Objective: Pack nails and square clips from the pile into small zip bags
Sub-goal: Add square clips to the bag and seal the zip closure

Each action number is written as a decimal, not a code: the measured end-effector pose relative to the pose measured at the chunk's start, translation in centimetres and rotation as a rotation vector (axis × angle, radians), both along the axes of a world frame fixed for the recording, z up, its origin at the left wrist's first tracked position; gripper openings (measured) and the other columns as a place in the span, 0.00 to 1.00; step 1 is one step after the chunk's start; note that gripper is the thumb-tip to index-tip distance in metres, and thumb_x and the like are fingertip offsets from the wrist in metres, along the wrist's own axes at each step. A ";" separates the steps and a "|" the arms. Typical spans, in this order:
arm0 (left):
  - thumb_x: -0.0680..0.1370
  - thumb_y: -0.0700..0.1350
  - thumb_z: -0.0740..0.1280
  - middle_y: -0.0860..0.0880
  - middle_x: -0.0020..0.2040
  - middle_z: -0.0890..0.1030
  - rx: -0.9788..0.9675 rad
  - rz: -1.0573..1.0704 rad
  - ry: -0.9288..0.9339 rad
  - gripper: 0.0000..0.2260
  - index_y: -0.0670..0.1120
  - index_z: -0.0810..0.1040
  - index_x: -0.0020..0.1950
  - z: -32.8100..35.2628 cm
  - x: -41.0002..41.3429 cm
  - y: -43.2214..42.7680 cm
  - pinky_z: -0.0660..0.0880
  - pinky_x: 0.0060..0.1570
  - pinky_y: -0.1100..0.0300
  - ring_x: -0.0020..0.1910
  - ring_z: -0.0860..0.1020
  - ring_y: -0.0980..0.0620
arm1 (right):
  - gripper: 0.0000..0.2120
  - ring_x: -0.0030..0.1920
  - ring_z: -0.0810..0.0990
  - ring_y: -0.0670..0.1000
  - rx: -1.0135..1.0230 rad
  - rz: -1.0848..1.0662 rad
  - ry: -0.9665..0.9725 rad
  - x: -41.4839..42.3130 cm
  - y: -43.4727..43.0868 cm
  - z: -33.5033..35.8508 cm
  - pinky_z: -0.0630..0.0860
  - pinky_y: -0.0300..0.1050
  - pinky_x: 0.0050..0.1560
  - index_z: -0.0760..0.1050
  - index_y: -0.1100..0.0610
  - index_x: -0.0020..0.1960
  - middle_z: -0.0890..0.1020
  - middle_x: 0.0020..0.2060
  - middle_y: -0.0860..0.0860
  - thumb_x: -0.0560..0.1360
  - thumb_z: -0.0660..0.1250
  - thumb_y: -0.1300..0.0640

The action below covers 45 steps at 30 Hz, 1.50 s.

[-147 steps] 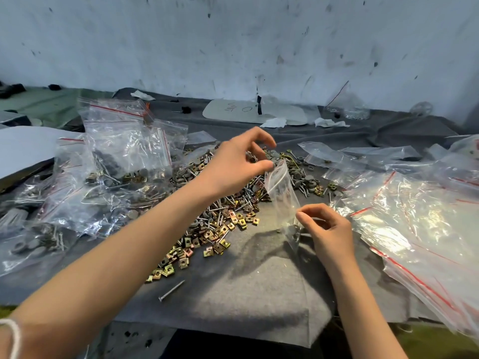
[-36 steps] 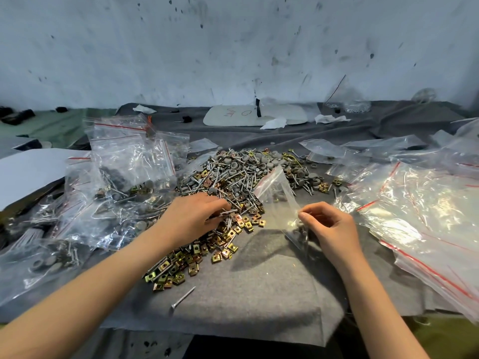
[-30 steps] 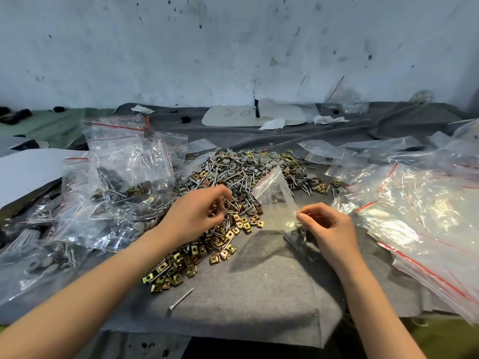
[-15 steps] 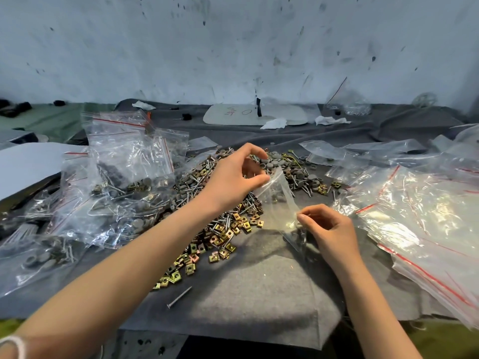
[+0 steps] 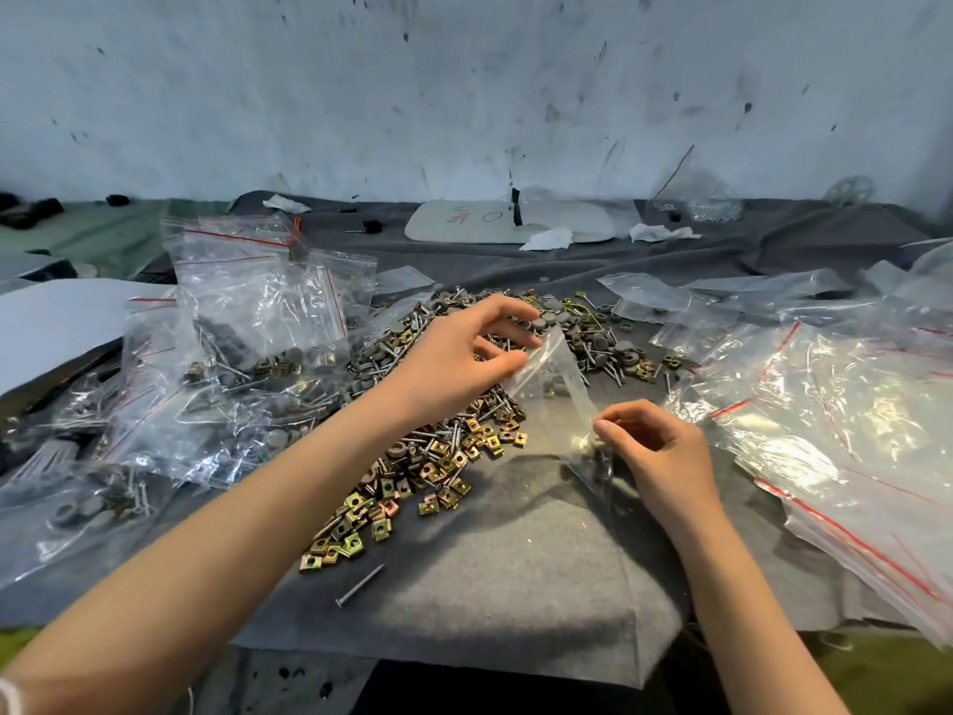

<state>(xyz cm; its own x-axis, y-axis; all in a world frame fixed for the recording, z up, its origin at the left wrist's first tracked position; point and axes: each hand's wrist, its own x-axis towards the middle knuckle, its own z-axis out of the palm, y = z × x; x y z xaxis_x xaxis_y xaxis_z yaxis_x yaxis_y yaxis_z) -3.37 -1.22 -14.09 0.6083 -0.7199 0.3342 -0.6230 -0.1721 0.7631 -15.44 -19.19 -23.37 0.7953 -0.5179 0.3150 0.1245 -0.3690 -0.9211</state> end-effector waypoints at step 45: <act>0.75 0.38 0.68 0.52 0.44 0.76 0.519 0.309 -0.448 0.12 0.48 0.69 0.54 -3.4 2.8 5.9 0.76 0.40 0.59 0.43 0.76 0.53 | 0.07 0.36 0.81 0.45 0.002 0.000 0.007 0.1 0.0 -0.3 0.77 0.37 0.40 0.81 0.48 0.38 0.83 0.34 0.45 0.71 0.74 0.60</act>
<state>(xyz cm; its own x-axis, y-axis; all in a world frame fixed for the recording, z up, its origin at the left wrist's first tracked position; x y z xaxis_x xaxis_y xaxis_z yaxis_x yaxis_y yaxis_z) -0.58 4.70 -17.48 0.6938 -0.6709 0.2619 -0.7198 -0.6581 0.2207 -15.29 -19.23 -23.63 0.7973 -0.5189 0.3082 0.1180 -0.3667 -0.9228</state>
